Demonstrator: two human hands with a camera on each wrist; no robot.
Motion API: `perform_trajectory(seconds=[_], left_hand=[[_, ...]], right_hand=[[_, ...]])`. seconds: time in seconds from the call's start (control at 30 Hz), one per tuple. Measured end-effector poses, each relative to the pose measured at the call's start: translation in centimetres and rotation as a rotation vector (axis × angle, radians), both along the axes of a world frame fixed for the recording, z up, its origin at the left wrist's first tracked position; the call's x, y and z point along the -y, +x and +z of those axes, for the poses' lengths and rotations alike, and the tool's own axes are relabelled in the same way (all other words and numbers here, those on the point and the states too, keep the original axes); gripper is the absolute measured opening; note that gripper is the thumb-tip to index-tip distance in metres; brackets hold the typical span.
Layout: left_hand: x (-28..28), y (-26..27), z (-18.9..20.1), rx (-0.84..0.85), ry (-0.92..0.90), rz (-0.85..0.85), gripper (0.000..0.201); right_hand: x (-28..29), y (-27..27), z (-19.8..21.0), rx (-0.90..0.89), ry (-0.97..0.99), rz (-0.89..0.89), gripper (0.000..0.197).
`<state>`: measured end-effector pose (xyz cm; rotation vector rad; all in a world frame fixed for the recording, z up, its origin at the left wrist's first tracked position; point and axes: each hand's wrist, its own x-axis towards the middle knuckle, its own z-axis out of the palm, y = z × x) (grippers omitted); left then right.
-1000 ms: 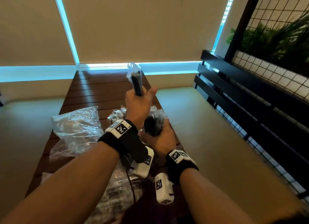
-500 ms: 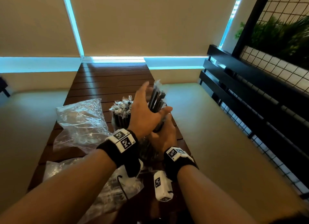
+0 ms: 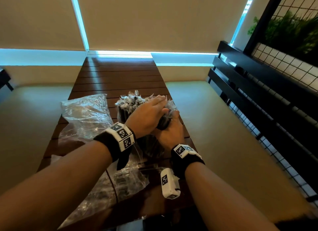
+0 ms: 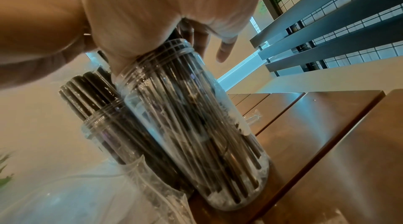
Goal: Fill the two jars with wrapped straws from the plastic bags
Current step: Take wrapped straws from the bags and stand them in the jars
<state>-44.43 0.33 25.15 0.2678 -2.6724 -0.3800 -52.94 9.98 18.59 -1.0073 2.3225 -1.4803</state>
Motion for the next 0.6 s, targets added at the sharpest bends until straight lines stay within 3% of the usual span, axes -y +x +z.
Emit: perform_trajectory(seconds=[0.07,0.17,0.23,0.33,0.43,0.5,0.53,0.6], left_hand=[[0.0,0.2,0.3,0.042,0.05,0.033,0.067],[-0.2,0.2,0.9,0.137,-0.086,0.062,0.092],[-0.4,0.7,-0.1,0.247,-0.147,0.071,0.099],[-0.9,1.2,-2.3,0.326,-0.204,0.101,0.104],[-0.9,1.2,-1.0,0.367,-0.104,0.088,0.101],[-1.2,1.8,0.7,0.316,-0.027,0.058,0.097],[-1.3,2.3,1.4,0.237,0.006,0.047,0.094],[-1.1,3.7,2.2,0.001,0.045,0.053,0.079]], right_hand=[[-0.2,-0.1,0.2,-0.03,0.001,0.002,0.071],[-0.2,0.0,0.3,-0.047,-0.018,0.004,0.062],[-0.2,0.1,-0.2,-0.128,-0.03,0.0,0.055],[-0.5,0.4,-1.3,-0.092,-0.033,0.007,0.068],[-1.4,0.8,-1.9,-0.145,0.296,-0.041,0.096],[-3.1,1.1,-1.6,-0.057,0.537,-0.079,0.111],[-4.0,1.2,-1.8,-0.009,0.662,-0.057,0.108],[-5.5,1.6,-2.1,-0.008,0.871,0.115,0.08]])
